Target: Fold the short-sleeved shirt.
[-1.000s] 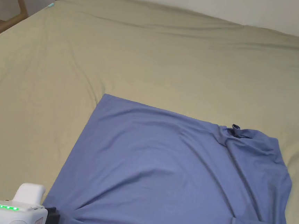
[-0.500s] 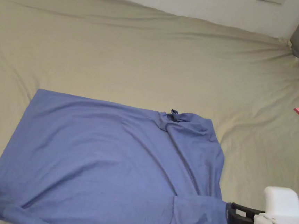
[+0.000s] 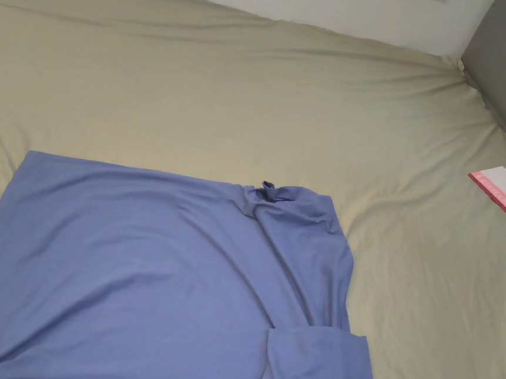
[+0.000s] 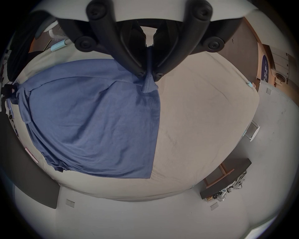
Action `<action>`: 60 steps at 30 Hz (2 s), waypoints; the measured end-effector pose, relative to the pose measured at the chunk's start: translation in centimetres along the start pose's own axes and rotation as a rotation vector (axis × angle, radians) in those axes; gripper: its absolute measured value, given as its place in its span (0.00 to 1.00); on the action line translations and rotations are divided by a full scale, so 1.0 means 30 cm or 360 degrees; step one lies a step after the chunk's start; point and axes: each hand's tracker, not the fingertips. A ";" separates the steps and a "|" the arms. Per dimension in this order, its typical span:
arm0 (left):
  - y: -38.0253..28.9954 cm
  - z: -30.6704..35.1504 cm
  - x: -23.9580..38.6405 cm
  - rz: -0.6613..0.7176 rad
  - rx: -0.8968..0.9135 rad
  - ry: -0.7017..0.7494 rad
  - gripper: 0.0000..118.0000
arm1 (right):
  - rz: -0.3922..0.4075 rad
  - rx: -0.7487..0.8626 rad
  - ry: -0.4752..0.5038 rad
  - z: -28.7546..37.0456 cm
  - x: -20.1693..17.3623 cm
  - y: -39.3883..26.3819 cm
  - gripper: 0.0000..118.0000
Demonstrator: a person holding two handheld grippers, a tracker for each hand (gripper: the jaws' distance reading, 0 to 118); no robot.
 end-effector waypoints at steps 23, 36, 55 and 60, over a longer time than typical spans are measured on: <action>0.377 -0.157 -0.053 0.0176 0.0204 -0.0101 0.03 | 0.0043 0.0485 0.0011 0.005 0.015 0.501 0.05; 0.426 -0.488 -0.010 -0.0026 -0.0014 -0.0008 0.03 | 0.0052 0.0266 -0.0089 -0.268 0.019 0.585 0.05; 0.622 0.246 0.102 0.0169 0.1172 -0.0117 0.98 | 0.0301 0.1376 -0.0205 0.477 -0.208 0.703 0.89; 0.588 0.415 0.191 0.0076 0.1388 -0.0018 0.52 | 0.0401 0.1505 -0.0181 0.593 -0.321 0.642 0.78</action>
